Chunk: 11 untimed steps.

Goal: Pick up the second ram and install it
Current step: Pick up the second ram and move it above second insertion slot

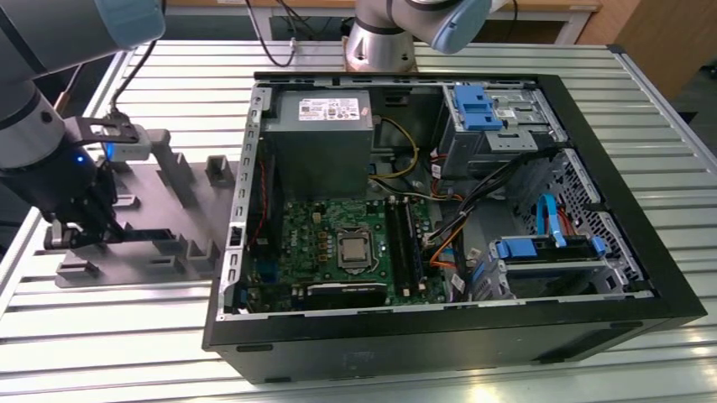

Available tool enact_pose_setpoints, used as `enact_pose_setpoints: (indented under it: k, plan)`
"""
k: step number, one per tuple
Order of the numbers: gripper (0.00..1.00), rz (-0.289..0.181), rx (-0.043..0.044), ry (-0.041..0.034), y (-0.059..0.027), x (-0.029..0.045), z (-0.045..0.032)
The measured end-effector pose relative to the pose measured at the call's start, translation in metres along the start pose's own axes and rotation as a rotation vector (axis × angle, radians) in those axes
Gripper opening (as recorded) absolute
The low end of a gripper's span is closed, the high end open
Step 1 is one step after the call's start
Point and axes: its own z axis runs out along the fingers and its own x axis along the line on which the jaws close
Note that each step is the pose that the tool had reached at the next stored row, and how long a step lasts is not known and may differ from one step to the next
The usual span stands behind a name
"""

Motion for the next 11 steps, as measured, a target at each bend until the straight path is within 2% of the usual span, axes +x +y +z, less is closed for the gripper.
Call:
enact_pose_setpoints:
  k: [11]
  plan:
    - [0.14,0.0,0.0,0.0,0.0,0.0,-0.0041]
